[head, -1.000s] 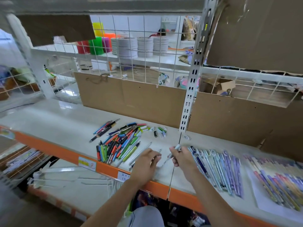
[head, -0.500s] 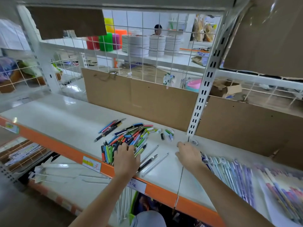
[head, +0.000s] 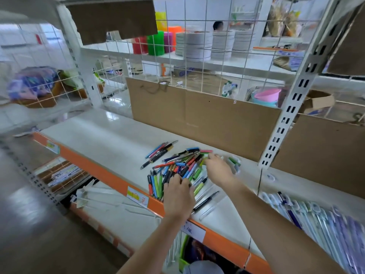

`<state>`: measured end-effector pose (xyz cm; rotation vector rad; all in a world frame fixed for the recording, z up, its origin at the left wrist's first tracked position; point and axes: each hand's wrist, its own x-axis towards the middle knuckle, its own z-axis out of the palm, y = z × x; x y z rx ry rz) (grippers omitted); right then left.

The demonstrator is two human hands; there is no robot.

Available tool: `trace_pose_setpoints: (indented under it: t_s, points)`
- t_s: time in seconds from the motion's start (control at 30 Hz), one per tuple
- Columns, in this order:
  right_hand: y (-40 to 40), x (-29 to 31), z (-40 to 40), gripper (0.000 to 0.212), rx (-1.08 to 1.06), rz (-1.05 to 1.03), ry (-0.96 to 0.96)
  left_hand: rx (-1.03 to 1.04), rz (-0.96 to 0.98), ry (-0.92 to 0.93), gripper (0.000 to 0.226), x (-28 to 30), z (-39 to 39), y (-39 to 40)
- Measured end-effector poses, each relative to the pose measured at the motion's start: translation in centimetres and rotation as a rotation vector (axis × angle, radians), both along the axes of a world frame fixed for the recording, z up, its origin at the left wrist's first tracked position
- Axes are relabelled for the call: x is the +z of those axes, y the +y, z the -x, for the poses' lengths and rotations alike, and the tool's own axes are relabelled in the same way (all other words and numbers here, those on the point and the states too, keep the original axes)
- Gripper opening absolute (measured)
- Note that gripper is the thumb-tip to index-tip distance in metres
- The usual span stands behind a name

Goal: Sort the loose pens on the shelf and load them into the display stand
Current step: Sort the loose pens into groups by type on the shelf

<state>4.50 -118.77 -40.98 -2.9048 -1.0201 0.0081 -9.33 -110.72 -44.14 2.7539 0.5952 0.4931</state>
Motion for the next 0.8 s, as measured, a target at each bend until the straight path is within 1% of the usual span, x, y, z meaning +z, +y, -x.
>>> trace_pose_setpoints:
  t_s: [0.1,0.13,0.17,0.2,0.27,0.3,0.33,0.37,0.5,0.53,0.6,0.67,0.73,0.8]
  points:
    - [-1.1,-0.2,-0.1,0.039,-0.084,0.041,-0.023,0.001,0.006,0.008,0.026,-0.1,-0.2,0.1]
    - [-1.7,-0.3,0.0,0.036,-0.119,0.018,-0.018,0.004,0.008,0.009,0.026,-0.2,-0.2,0.1]
    - [-2.5,-0.3,0.3,0.032,-0.164,-0.055,0.013,0.007,0.003,0.012,0.026,-0.3,-0.2,0.1]
    - [-3.4,-0.1,0.9,0.028,-0.230,-0.190,0.089,0.009,0.000,0.017,0.026,-0.3,-0.2,0.1]
    - [-5.6,0.2,3.2,0.014,-0.360,-0.594,0.382,0.008,-0.007,0.033,0.025,-0.2,-0.3,0.2]
    - [-6.8,0.2,4.7,0.012,-0.395,-0.792,0.532,0.005,-0.012,0.044,0.026,-0.1,-0.3,0.2]
    - [-8.1,0.2,6.1,0.011,-0.426,-0.938,0.637,0.000,-0.019,0.050,0.026,0.1,-0.3,0.1]
    - [-9.4,0.3,7.5,0.013,-0.444,-1.017,0.697,-0.004,-0.035,0.048,0.026,0.2,-0.2,0.1]
    - [-13.7,-0.3,11.1,0.016,-0.479,-1.145,0.777,-0.050,-0.076,-0.017,0.020,0.2,-0.1,0.1]
    - [-14.6,-0.5,11.5,0.014,-0.491,-1.179,0.782,-0.080,-0.073,-0.068,0.019,0.1,0.0,0.0]
    - [-15.7,-0.9,12.1,0.010,-0.516,-1.259,0.789,-0.177,-0.053,-0.192,0.024,0.1,0.0,-0.6]
    - [-16.2,-1.1,12.2,0.011,-0.521,-1.323,0.806,-0.303,0.055,-0.288,0.025,0.6,0.1,-2.3]
    - [-16.2,-1.0,12.2,0.009,-0.524,-1.347,0.815,-0.453,0.185,-0.289,0.016,0.8,0.4,-4.6]
    - [-16.3,-1.0,12.1,0.007,-0.542,-1.364,0.820,-0.556,0.240,-0.283,0.016,0.1,0.5,-6.2]
